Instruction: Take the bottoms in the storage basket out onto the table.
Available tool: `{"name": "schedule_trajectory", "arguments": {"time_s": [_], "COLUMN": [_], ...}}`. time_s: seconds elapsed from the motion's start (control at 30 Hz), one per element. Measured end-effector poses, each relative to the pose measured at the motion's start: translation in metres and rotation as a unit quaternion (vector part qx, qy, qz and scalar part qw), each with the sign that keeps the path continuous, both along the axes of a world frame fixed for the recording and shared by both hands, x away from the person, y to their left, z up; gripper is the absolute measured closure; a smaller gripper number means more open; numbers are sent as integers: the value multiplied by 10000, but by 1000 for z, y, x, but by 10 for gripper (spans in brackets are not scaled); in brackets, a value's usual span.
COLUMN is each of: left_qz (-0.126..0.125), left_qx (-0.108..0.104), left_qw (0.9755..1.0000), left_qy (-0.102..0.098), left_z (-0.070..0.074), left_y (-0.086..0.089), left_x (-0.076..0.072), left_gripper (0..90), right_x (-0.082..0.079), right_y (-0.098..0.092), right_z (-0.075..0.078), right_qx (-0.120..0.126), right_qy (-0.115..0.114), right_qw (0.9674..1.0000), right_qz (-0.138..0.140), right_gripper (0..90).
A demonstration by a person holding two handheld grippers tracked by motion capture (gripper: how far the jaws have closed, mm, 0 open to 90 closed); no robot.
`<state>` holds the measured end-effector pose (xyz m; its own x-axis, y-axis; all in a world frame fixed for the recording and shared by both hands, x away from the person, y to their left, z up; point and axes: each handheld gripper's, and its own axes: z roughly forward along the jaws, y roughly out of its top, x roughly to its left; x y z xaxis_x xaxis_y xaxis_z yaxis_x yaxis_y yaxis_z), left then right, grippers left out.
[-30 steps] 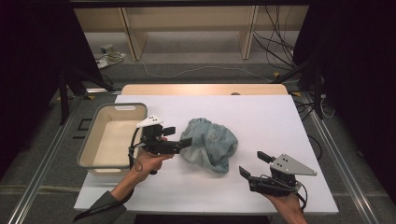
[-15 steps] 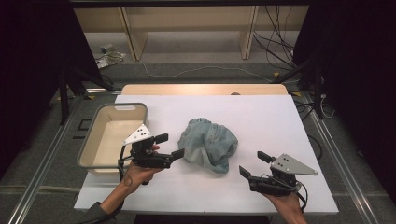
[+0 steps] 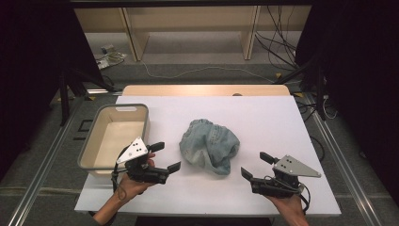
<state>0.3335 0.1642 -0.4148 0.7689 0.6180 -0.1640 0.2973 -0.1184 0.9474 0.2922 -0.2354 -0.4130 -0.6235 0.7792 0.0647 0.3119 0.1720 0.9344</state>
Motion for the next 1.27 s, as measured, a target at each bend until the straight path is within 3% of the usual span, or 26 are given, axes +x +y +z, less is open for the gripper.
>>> {"name": "schedule_trajectory", "arguments": {"time_s": [0.1, 0.4, 0.8, 1.07, 1.27], "left_qz": [167, 285, 476, 515, 467], "left_qx": [-61, 8, -95, -193, -101], "left_qw": [9998, 9996, 9988, 9984, 9988], "left_qy": [50, 39, 52, 87, 97], "left_z": [-1, -3, -4, -4, -5], "left_y": [6, 16, 25, 28, 25], "left_x": [-2, -5, -9, -9, -8], "left_gripper": [29, 0, 0, 0, 0], "right_x": [0, 0, -1, -1, -1], "right_y": [0, 0, -2, -1, -2], "right_z": [0, 0, 1, 1, 1], "right_qx": [-4, 9, 11, -2, 10], "right_qy": [-10, -52, -54, -63, -71], "right_qw": [10000, 10000, 10000, 10000, 10000], "right_qz": [-1, -8, -38, -41, -50], "right_gripper": [158, 154, 155, 155, 155]}}
